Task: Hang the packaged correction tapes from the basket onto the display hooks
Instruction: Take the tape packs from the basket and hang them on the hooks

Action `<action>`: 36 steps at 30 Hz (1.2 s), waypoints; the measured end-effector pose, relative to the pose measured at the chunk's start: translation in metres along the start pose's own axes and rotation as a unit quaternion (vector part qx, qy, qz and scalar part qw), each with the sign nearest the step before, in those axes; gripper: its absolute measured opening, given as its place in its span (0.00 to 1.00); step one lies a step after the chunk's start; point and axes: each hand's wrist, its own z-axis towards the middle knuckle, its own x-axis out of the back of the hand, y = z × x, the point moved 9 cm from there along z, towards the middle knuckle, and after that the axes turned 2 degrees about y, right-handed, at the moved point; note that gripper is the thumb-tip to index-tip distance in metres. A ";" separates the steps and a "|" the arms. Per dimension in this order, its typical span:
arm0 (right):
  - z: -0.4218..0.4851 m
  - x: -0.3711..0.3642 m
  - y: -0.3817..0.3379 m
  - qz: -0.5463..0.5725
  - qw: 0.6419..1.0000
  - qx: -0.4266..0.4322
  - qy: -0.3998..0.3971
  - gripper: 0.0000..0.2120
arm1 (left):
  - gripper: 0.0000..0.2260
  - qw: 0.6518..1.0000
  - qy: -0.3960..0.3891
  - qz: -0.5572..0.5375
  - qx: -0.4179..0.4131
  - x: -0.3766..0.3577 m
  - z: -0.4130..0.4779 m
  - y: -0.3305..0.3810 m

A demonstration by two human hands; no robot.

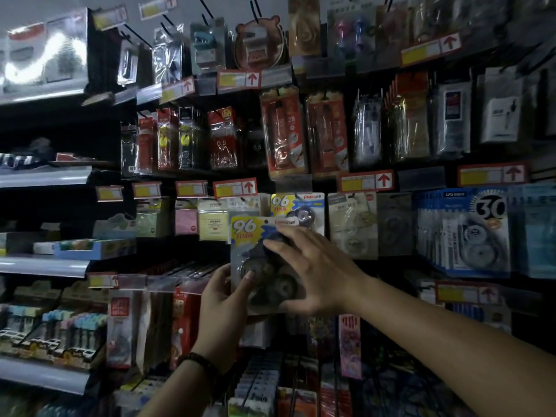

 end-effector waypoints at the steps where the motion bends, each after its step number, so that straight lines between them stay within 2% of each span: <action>1: -0.002 0.001 0.003 0.004 1.000 -0.006 -0.001 0.53 | 0.09 1.000 -0.007 0.007 -0.003 -0.003 0.001 0.000; 3: -0.003 0.003 0.009 0.000 1.000 -0.019 -0.001 0.53 | 0.11 0.999 -0.013 0.037 -0.018 -0.005 0.005 -0.002; 6: 0.001 0.004 0.023 -0.048 0.998 -0.041 0.003 0.52 | 0.22 0.987 -0.003 0.151 -0.058 -0.007 0.010 0.004; 8: 0.007 0.003 0.034 -0.086 0.995 -0.059 -0.003 0.52 | 0.26 0.977 0.016 0.199 -0.076 -0.005 0.014 0.012; 12: 0.022 0.002 0.049 -0.140 0.986 -0.093 -0.013 0.51 | 0.19 0.954 0.002 0.278 -0.113 -0.010 0.020 0.021; 18: 0.033 -0.003 0.061 -0.177 0.974 -0.132 -0.045 0.50 | 0.17 0.924 -0.051 0.360 -0.117 -0.026 0.012 0.014; 22: 0.033 -0.012 0.066 -0.207 0.965 -0.137 -0.083 0.49 | 0.16 0.882 -0.093 0.439 -0.142 -0.034 0.008 0.013; 24: 0.036 -0.014 0.067 -0.212 0.963 -0.136 -0.094 0.49 | 0.15 0.857 -0.097 0.480 -0.158 -0.038 0.003 0.019; 27: 0.038 -0.019 0.067 -0.222 0.959 -0.138 -0.107 0.48 | 0.18 0.824 -0.095 0.524 -0.191 -0.041 -0.003 0.024; 31: 0.037 -0.026 0.064 -0.221 0.956 -0.158 -0.114 0.47 | 0.14 0.785 -0.119 0.573 -0.204 -0.041 -0.011 0.020; 36: 0.031 -0.020 0.052 -0.185 0.960 -0.174 -0.115 0.44 | 0.14 0.772 -0.140 0.595 -0.177 -0.029 -0.030 0.009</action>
